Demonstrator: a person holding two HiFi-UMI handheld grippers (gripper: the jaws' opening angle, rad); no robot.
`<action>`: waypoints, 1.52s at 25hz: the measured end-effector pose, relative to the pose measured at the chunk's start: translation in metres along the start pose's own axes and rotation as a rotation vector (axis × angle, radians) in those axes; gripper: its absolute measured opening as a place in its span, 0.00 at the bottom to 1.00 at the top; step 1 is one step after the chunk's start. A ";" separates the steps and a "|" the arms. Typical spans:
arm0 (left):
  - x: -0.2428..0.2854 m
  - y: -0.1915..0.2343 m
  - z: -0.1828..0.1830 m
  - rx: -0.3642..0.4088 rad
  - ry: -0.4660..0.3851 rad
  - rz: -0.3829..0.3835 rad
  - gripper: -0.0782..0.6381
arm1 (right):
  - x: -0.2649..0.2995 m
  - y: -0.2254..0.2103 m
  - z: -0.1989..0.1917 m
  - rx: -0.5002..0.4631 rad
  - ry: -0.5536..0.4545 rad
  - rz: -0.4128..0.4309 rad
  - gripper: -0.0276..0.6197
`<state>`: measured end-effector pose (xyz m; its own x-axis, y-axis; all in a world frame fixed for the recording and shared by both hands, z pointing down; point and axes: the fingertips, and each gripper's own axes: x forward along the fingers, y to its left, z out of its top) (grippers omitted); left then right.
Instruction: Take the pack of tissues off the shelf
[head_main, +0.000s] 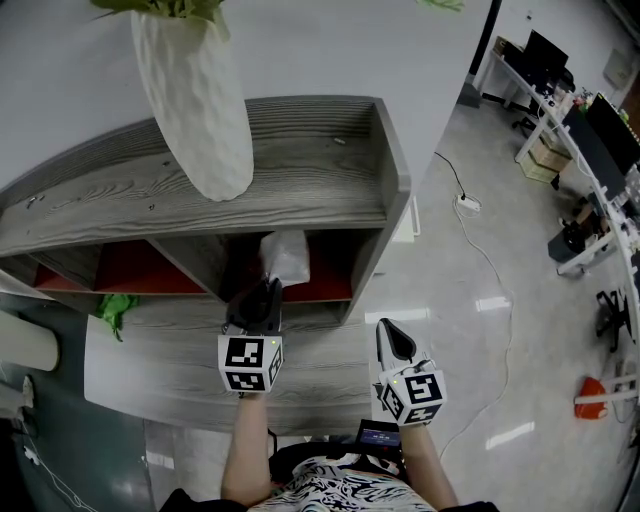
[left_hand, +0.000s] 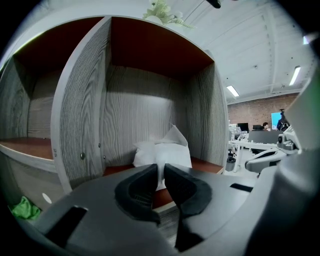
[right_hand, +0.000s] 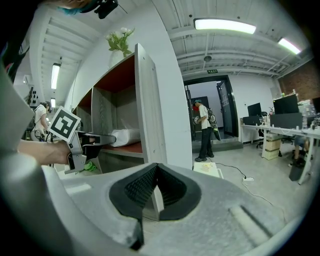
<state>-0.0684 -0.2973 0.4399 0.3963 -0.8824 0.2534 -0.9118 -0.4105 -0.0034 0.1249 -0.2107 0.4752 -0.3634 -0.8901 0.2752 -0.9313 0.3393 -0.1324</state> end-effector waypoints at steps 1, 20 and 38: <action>0.000 0.000 0.000 0.000 -0.001 -0.003 0.16 | 0.000 0.000 0.000 0.000 -0.001 0.000 0.05; -0.022 -0.003 0.010 0.013 -0.054 -0.009 0.15 | -0.009 0.013 0.007 -0.024 -0.019 0.013 0.05; -0.057 -0.009 0.025 0.047 -0.119 -0.011 0.13 | -0.030 0.034 0.017 -0.050 -0.066 0.031 0.05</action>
<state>-0.0795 -0.2492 0.4009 0.4191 -0.8976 0.1369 -0.9023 -0.4285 -0.0468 0.1046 -0.1774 0.4463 -0.3914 -0.8964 0.2081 -0.9202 0.3804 -0.0921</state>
